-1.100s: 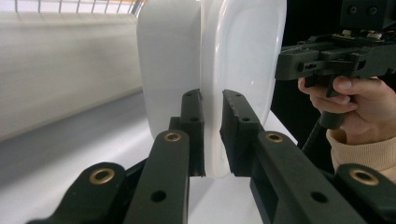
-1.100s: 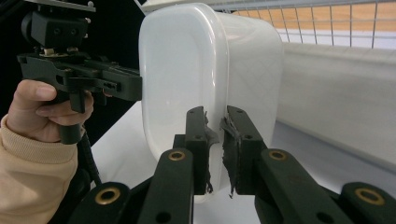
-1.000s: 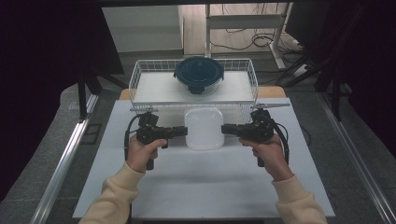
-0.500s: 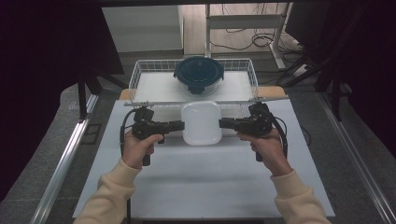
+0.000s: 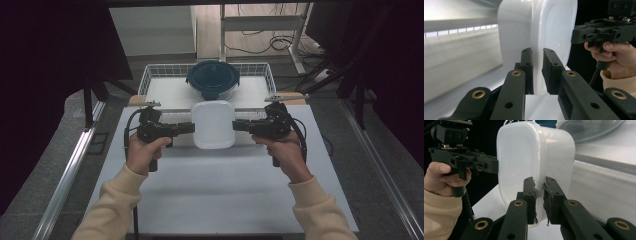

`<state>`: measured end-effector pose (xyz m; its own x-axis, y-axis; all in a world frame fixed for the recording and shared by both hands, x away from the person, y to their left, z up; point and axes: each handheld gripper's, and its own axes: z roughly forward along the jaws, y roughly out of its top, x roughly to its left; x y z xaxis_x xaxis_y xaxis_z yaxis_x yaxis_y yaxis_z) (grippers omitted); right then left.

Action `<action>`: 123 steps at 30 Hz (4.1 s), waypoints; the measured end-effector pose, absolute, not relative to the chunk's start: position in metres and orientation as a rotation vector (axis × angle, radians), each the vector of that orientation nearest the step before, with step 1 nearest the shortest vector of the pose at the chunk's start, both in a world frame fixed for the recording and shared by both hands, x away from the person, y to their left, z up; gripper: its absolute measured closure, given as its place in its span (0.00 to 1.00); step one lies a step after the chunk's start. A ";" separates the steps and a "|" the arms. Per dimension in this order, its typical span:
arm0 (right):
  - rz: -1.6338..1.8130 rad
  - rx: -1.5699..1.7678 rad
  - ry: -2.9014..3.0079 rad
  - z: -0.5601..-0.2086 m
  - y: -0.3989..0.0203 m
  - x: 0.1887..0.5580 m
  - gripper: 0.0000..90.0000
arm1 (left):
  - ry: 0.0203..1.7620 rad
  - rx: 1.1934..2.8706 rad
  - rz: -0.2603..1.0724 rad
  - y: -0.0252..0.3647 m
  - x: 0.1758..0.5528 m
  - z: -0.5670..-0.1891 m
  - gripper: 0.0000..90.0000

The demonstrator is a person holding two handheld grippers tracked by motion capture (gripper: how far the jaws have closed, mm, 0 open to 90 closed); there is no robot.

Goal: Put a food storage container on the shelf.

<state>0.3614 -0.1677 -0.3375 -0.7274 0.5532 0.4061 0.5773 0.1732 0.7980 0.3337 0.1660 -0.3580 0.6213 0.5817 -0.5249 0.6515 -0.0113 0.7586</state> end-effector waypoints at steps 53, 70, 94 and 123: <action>-1.734 -1.117 -2.398 -0.231 -0.154 0.405 0.88 | 0.992 1.671 0.005 0.179 0.381 -0.246 0.88; -1.697 -1.174 -2.358 -0.213 -0.149 0.443 0.88 | 1.025 1.685 -0.028 0.182 0.421 -0.227 0.88; -1.515 -1.385 -2.167 -0.228 -0.147 0.513 0.78 | 1.180 1.530 -0.260 0.184 0.489 -0.250 0.82; -1.722 -1.340 -2.163 -0.227 -0.175 0.489 0.32 | 1.096 1.546 -0.001 0.199 0.448 -0.251 0.35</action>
<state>0.4894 -0.1747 -0.2271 -0.6175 0.5744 0.5374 0.6525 -0.0076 0.7578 0.4477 0.1994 -0.2510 0.5591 0.6217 -0.5486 0.6224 0.1224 0.7731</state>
